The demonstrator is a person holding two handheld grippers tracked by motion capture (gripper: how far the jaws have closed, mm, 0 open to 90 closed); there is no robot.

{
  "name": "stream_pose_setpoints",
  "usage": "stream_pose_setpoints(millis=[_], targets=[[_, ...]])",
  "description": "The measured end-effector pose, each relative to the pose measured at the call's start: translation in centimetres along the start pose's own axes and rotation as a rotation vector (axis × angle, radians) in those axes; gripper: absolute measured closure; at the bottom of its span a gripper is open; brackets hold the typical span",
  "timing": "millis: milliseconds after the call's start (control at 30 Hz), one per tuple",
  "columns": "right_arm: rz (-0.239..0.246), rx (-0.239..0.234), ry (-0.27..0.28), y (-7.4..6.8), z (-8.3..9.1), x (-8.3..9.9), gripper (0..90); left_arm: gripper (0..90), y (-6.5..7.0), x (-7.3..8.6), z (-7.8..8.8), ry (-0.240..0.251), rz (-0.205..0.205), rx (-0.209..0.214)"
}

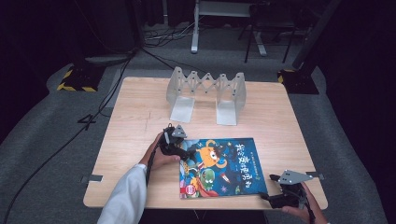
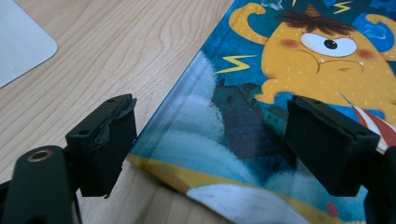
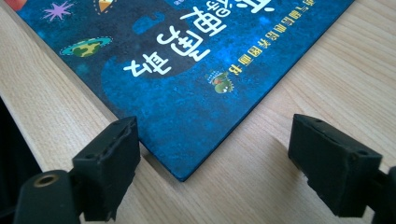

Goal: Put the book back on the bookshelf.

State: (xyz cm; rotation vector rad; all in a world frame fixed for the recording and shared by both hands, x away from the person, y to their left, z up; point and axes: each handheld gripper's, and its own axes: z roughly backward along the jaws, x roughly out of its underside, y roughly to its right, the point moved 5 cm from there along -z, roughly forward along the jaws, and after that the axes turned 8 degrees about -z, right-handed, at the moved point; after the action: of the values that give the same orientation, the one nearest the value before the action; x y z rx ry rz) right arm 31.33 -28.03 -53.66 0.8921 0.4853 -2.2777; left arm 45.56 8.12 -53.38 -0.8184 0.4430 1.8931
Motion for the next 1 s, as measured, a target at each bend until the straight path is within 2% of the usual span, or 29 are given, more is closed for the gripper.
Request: stream_pose_setpoints(millis=[67,167,333,400,500,700,900,1000], targets=[[-0.002,0.003,0.001,-0.1,0.0,0.0,16.8,16.3,0.0,0.0,-0.1,0.005,0.003,0.005],[0.02,0.0,0.002,-0.4,-0.2,-0.1,18.1,16.2,0.0,0.0,-0.1,0.004,0.009,0.007],[0.02,-0.003,0.005,-0.6,-0.7,-0.5,19.0,17.3,0.3,0.5,0.3,-0.009,0.023,0.072],[0.021,-0.001,0.009,-0.4,-0.9,-0.7,21.0,17.3,0.7,0.8,0.6,-0.009,0.021,0.082],[0.01,0.007,0.018,-0.2,-1.2,-1.2,25.1,17.2,1.2,1.6,1.5,-0.019,0.008,0.092],[-0.007,0.026,0.017,0.6,-2.5,-2.6,26.0,16.6,2.3,3.8,3.9,-0.048,0.005,0.093],[-0.053,0.072,0.026,1.7,-4.2,-4.5,26.0,16.6,3.7,5.9,6.0,-0.037,0.001,0.097],[-0.069,0.099,0.015,2.3,-5.2,-5.6,21.2,16.2,4.5,6.6,6.8,-0.043,-0.001,0.098]])
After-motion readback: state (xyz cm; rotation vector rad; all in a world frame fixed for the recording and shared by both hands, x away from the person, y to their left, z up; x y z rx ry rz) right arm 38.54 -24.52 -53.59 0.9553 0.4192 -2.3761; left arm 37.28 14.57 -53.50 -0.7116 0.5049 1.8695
